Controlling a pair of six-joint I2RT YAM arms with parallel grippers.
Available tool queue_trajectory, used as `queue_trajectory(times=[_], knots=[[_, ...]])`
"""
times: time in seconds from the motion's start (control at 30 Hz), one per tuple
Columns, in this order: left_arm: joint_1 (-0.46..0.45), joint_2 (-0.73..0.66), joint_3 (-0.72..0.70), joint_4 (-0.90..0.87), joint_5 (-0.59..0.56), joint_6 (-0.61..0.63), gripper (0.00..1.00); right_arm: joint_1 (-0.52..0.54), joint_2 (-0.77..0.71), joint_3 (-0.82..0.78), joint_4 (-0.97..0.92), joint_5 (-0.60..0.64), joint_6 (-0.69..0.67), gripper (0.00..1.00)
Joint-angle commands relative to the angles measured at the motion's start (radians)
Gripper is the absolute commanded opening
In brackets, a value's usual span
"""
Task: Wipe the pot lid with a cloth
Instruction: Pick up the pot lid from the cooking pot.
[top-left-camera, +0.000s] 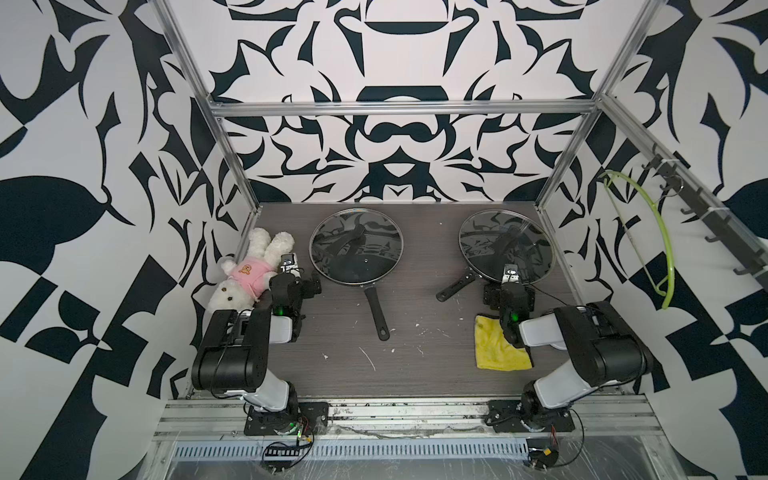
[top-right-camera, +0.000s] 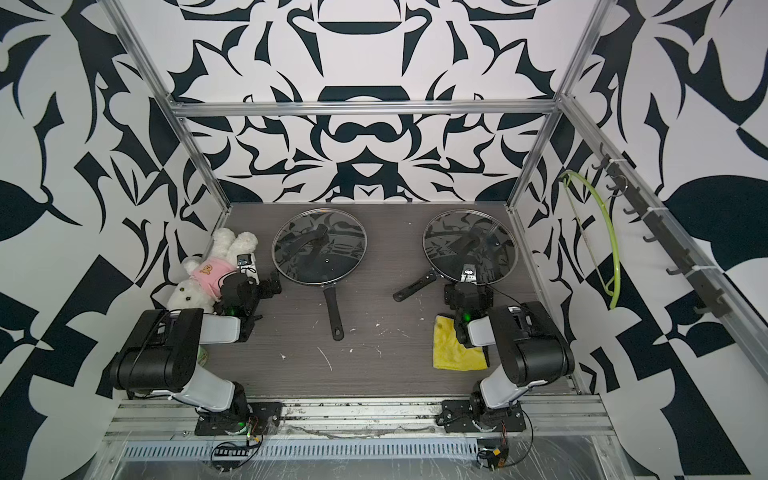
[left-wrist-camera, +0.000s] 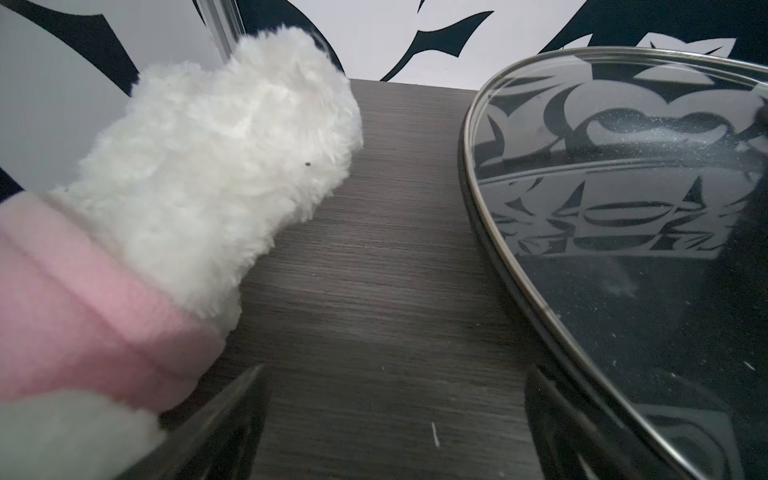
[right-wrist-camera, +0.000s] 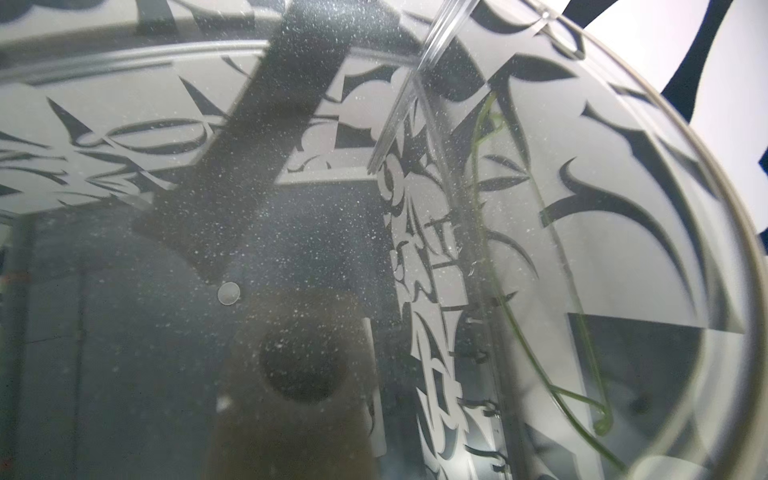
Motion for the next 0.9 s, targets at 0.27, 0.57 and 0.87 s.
queue_trajectory(times=[0.27,0.57,0.87], knots=[[-0.003,-0.006,0.014,-0.006,0.014,0.003,0.99,0.006,-0.014,0.036,0.121,0.018,-0.003,0.99],[-0.003,-0.011,0.005,0.007,0.015,0.008,0.99,0.006,-0.025,-0.002,0.187,0.014,-0.007,0.99],[-0.003,-0.143,-0.121,0.132,-0.044,-0.013,0.99,0.007,-0.083,-0.091,0.306,-0.017,-0.019,1.0]])
